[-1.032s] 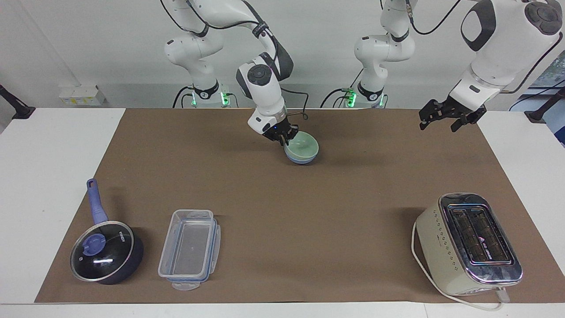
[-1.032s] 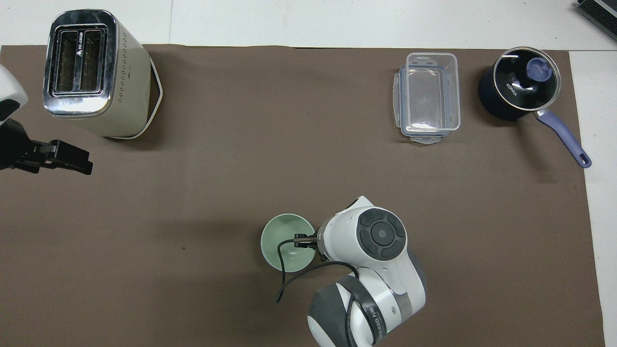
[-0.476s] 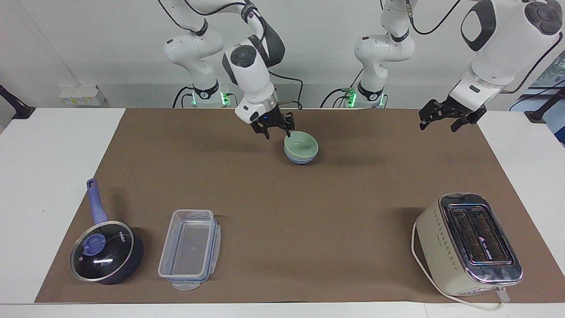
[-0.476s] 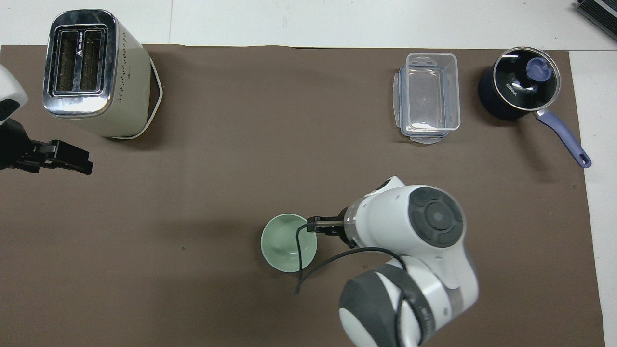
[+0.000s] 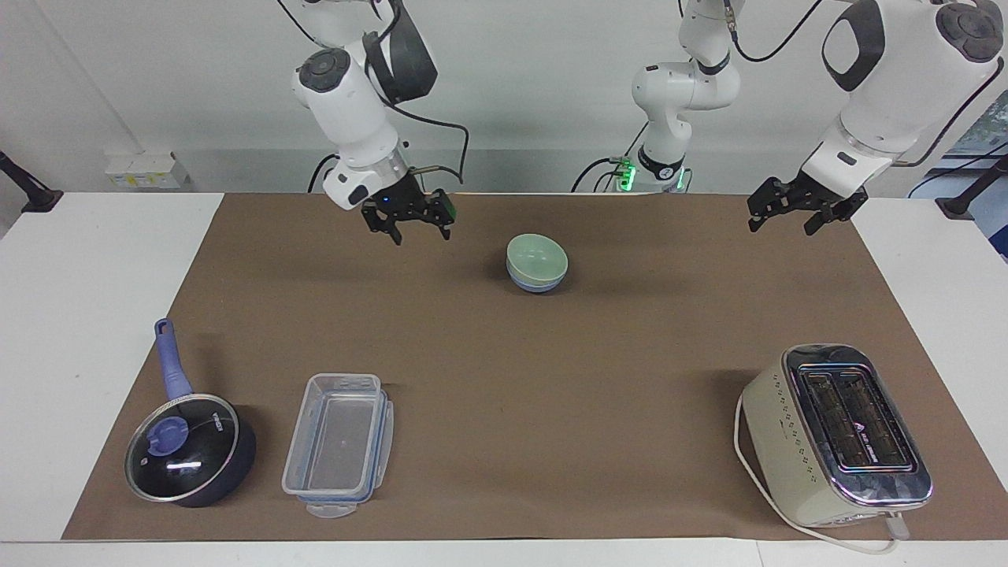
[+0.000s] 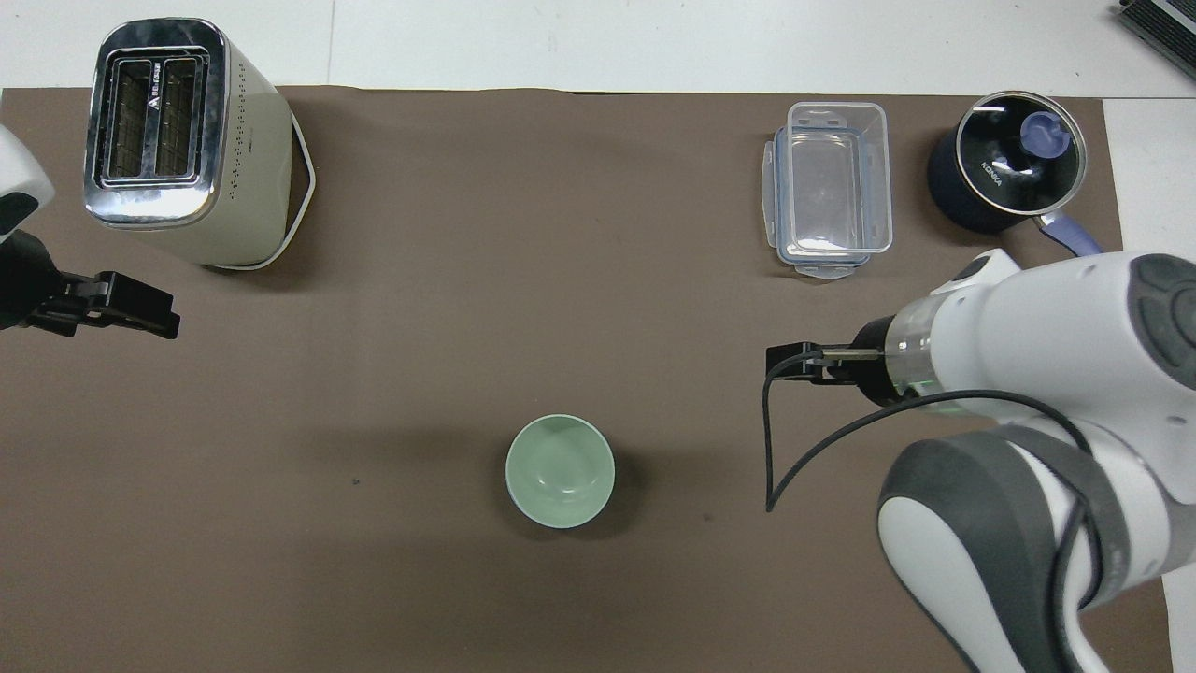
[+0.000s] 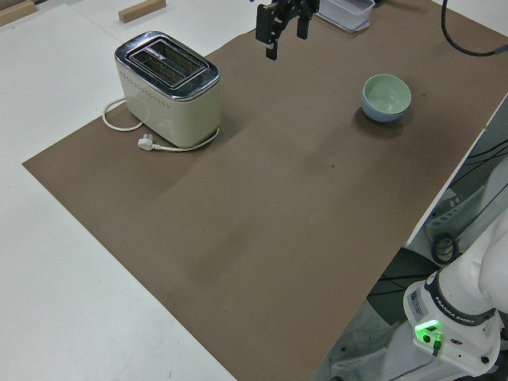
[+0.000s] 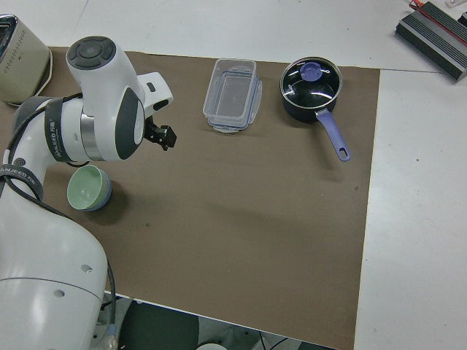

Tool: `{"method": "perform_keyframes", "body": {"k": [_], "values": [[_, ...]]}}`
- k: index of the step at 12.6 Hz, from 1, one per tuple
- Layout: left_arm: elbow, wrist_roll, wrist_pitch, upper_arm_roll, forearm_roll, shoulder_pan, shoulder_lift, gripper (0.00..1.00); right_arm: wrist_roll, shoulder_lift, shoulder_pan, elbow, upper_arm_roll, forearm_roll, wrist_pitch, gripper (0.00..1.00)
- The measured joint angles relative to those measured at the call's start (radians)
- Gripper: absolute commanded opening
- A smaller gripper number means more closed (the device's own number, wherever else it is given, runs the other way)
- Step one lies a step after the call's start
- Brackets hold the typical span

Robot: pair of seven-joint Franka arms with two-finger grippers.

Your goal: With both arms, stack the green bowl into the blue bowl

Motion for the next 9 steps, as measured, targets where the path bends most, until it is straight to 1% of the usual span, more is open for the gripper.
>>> {"method": "perform_keyframes", "body": {"k": [4, 7, 9], "values": [[0.000, 0.000, 0.000, 0.000, 0.000, 0.000, 0.000, 1.00, 0.000, 0.002, -0.087, 0.139, 0.000, -0.111, -0.078, 1.00], [0.000, 0.000, 0.000, 0.000, 0.000, 0.000, 0.000, 1.00, -0.001, 0.004, -0.153, 0.253, 0.000, -0.129, -0.181, 1.00], [0.000, 0.000, 0.000, 0.000, 0.000, 0.000, 0.000, 1.00, -0.001, 0.026, -0.183, 0.336, -0.001, -0.131, -0.273, 1.00]]}}
